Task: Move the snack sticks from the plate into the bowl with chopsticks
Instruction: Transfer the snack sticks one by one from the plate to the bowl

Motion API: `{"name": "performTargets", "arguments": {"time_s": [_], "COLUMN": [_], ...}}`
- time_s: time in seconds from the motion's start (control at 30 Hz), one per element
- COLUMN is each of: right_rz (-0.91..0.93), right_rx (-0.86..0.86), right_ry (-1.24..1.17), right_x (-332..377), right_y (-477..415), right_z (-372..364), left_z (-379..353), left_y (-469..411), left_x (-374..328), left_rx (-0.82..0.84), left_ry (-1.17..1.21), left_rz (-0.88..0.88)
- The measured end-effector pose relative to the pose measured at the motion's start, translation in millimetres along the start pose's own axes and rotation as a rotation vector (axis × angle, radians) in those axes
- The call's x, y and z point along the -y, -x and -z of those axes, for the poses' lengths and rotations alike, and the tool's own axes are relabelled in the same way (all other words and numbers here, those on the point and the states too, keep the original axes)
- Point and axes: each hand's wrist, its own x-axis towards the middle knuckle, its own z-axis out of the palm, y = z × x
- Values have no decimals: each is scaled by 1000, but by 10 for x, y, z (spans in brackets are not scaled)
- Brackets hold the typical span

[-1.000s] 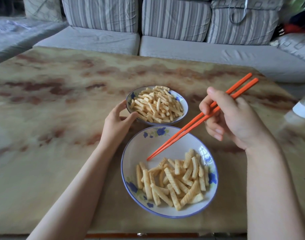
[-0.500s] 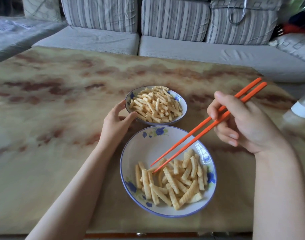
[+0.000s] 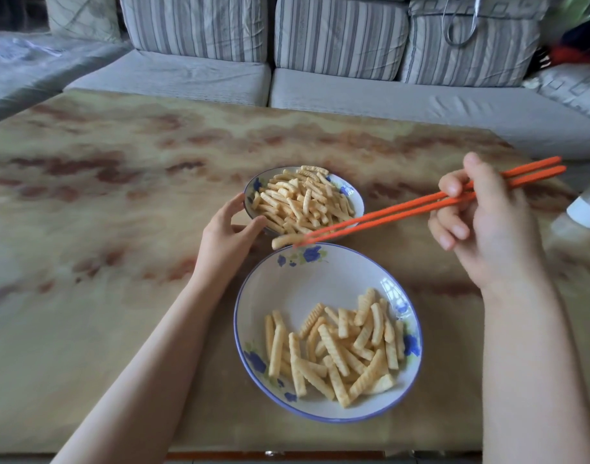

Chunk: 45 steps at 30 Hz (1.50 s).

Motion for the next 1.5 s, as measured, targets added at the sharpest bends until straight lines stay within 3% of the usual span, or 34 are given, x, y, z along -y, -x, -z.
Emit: {"name": "performTargets", "arguments": {"time_s": [0.17,0.37,0.67,1.03,1.23,1.5], "right_rz": [79,105,130,187,22,-142], "right_rx": [-278,-317,-86,-58,229,429], "right_ry": [-88,7,167,177,205,260], "right_x": [-91,-271,-491,-240,0,79], "right_y": [-21,-22,-33,-10,51,132], "right_z": [-169,-438,-685,-473,-182,-105], "left_z": [-6,-2,-7,-2,5,1], "left_y": [7,8,12,13,5,2], "left_x": [-12,-10,-17,-14,-11,-10], "left_rx": [-5,-2,-8,-10,-2,-5], "left_ry": [7,-2,-10,0,-4,-2], "left_rz": [-4,0,14,14,15,-1]}}
